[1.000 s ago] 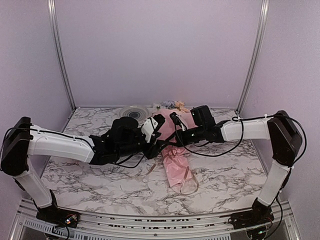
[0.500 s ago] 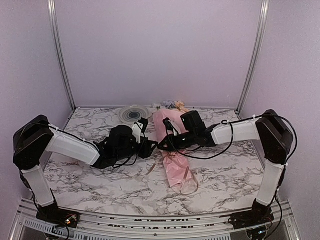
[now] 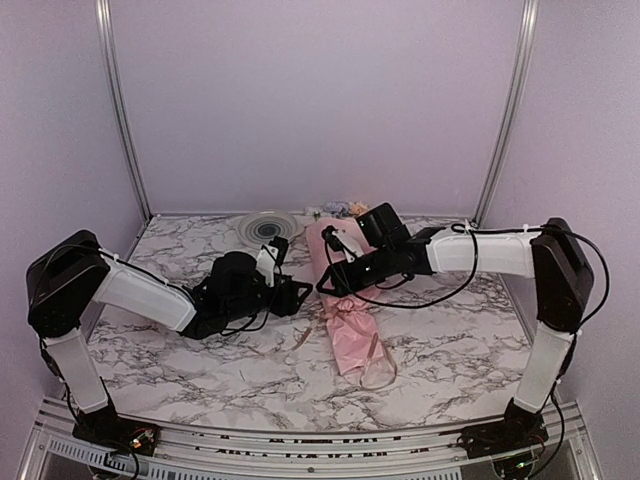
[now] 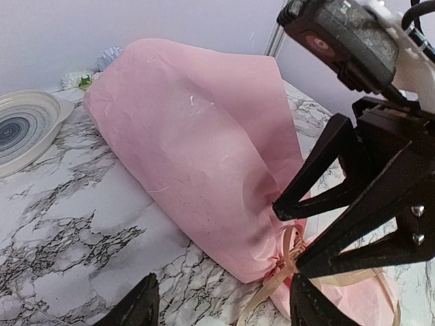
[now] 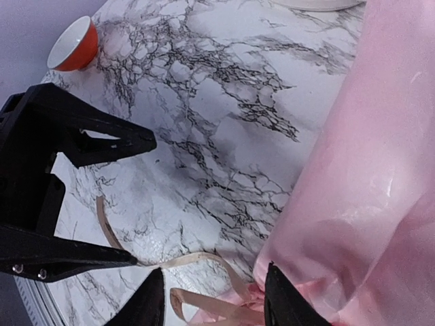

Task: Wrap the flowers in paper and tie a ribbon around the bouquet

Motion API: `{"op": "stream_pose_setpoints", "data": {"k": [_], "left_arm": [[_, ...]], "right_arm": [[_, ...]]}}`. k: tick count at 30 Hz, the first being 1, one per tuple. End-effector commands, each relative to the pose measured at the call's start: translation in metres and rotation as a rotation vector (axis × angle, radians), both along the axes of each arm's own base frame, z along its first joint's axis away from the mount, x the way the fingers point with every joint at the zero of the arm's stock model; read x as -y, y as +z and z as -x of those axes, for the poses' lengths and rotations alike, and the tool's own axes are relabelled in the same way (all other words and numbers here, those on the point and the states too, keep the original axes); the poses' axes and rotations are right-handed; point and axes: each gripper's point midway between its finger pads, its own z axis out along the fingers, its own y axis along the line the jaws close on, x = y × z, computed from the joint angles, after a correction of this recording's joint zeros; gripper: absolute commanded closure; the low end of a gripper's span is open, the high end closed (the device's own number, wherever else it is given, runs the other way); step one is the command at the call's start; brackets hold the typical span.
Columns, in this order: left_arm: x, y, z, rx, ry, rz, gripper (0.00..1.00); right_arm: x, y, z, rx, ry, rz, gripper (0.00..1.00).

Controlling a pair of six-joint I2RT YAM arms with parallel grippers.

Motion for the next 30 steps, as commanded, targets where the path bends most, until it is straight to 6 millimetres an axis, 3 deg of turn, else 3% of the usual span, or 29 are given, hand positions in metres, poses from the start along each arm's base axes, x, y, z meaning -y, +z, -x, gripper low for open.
{"op": "stream_pose_setpoints", "data": {"k": [1,3,5,9,14,22,25,28,30], "left_arm": [[0.021,0.012,0.016,0.042,-0.162,0.018,0.31],[0.024,0.007,0.024,0.028,-0.203,-0.001,0.28],[0.021,-0.006,0.023,0.007,-0.191,-0.038,0.26],[0.027,-0.025,0.026,-0.041,-0.225,-0.080,0.25],[0.041,-0.033,0.034,-0.058,-0.277,-0.086,0.27],[0.053,-0.039,0.036,-0.086,-0.313,-0.077,0.47],[0.054,-0.043,0.037,-0.095,-0.315,-0.089,0.56],[0.054,-0.048,0.039,-0.105,-0.323,-0.102,0.66],[0.053,-0.052,0.040,-0.116,-0.329,-0.112,0.68]], "right_arm": [[0.031,0.029,0.007,0.094,-0.023,0.101,0.62],[0.043,0.021,0.021,0.074,-0.020,0.122,0.73],[0.052,0.005,0.038,0.024,-0.011,0.129,0.74],[0.057,-0.014,0.059,-0.029,0.012,0.115,0.67],[0.058,-0.032,0.066,-0.055,0.040,0.136,0.62],[0.057,-0.052,0.074,-0.107,0.077,0.148,0.75],[0.058,-0.055,0.073,-0.109,0.070,0.156,0.84],[0.058,-0.055,0.071,-0.109,0.065,0.157,0.98],[0.055,-0.053,0.071,-0.109,0.071,0.146,1.00]]}}
